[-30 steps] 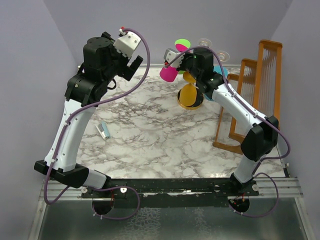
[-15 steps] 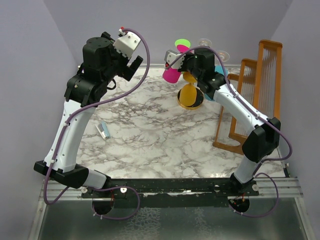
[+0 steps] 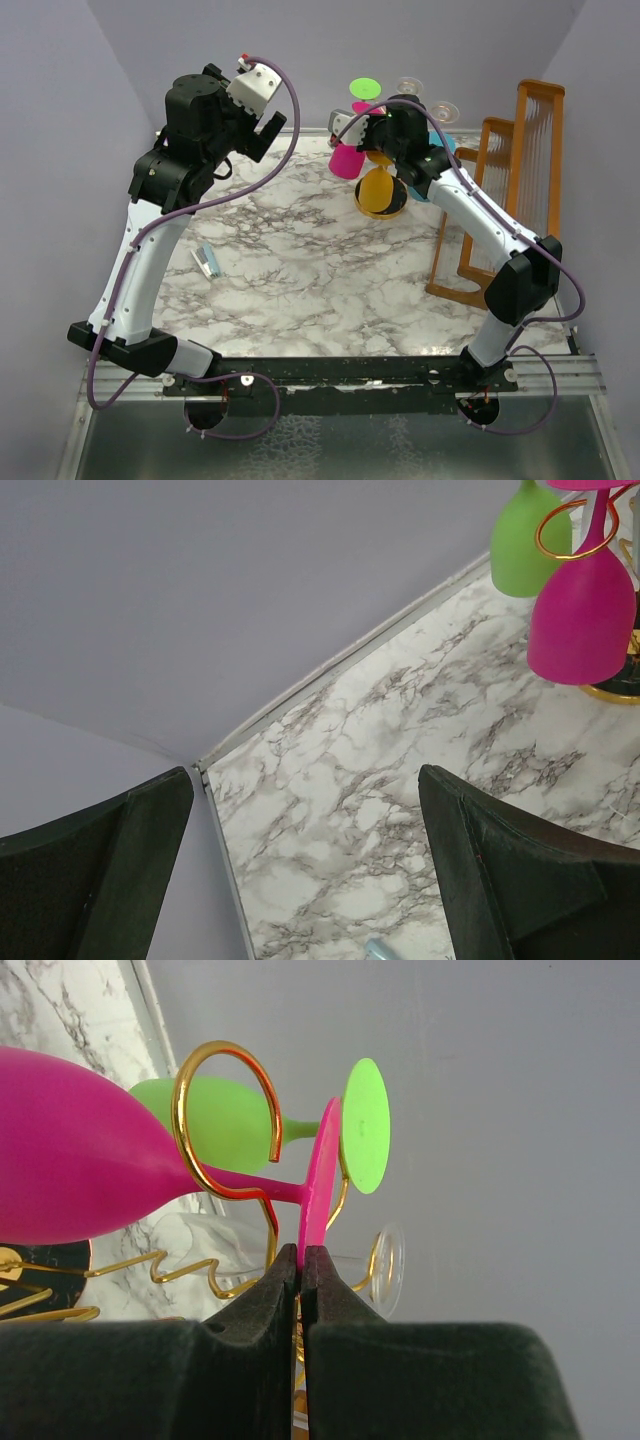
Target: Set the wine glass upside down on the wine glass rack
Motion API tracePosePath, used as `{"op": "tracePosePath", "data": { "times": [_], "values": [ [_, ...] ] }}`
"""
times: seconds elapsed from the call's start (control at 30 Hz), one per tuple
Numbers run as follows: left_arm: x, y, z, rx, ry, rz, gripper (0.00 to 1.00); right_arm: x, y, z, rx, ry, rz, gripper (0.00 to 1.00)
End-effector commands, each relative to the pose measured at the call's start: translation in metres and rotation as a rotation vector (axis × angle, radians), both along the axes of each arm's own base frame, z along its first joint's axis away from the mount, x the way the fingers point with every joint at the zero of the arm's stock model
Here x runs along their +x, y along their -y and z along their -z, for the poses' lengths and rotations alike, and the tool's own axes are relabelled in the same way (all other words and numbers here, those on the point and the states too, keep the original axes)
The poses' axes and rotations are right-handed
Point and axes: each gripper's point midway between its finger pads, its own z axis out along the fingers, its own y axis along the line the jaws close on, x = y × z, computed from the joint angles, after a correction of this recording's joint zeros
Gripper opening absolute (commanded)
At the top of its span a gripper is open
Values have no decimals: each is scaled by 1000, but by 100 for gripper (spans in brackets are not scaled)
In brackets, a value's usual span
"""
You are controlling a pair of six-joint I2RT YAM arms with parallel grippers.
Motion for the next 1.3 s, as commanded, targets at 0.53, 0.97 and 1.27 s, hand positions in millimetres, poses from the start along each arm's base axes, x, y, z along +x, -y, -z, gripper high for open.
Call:
{"op": "tracePosePath", "data": {
  "times": [0.53,0.97,1.27],
  "values": [
    [-3,2,-8,-10,18,20,99,-20,-18,-35,75,-21,-116,1],
    [-2,2,-6,-6,12,20,99,-20,-32,-26,90,-54,-155,2],
    [-2,3,-5,-6,9,25,99,-23,-34,-20,71,-67,-160,4]
  ]
}}
